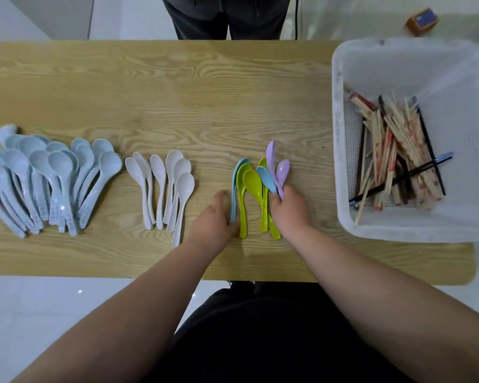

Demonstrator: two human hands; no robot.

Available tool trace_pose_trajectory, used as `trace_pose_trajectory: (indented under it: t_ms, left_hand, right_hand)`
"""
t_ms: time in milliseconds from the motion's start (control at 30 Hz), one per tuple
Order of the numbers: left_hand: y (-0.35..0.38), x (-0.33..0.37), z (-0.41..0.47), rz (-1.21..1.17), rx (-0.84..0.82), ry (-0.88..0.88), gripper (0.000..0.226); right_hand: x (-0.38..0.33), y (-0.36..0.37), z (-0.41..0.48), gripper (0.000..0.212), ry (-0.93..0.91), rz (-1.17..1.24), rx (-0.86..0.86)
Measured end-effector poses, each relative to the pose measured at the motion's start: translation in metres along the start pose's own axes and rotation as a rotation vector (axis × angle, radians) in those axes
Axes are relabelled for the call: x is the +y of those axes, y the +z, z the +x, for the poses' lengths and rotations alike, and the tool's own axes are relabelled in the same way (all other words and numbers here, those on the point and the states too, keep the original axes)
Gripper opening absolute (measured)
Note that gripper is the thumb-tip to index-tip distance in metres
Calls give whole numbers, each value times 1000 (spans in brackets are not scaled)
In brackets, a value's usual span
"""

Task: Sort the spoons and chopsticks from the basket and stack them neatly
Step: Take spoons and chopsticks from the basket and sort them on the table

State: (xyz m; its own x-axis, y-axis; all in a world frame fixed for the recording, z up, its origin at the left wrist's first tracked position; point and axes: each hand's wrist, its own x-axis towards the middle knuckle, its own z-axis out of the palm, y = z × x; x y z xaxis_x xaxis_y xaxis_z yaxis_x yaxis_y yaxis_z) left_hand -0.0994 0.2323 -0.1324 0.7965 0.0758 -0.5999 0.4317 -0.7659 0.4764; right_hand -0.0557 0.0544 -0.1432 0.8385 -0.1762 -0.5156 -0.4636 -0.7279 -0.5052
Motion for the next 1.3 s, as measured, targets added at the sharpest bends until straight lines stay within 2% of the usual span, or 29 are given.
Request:
trace_pose_trajectory:
  t_ms: [100,233,400,567,767,900,1033,1133,1233,1300]
  left_hand:
    - [0,6,3,30,-28,55,74]
    - [-4,8,2,16,30,95,74]
    - [-1,1,-2,50,28,251,74]
    - [0,3,-3,25,55,281,67]
    - [-20,-3,-6,98,32,267,71]
    - [-33,-1,-24,180,-12,338,66]
    - [-34,-5,-55,173,-29,370,63]
    - [-31,-2,-84,98,2,415,45]
    - [-28,10,-116,-47,-30,480,30]
    - [-28,23,-134,-107,-70,510,30]
  right_hand:
    - [-9,4,-1,33,-40,-82,-78]
    - [-8,-3,-7,36,-125,-131,-136]
    - [5,-15,-14,58,-163,-145,-176]
    - [-7,-1,-14,54,-182,-161,-209]
    - [-21,16,-16,53,-175,-144,-249]
    - [-14,-5,-35,66,-213,-178,-331]
    - [2,-43,-73,75,-306,-284,-309]
    - [15,-76,-106,67,-351,-286,-303]
    - [30,-101,-136,36,-378,-164,-278]
    - [39,-115,-152,21,-387,-62,-272]
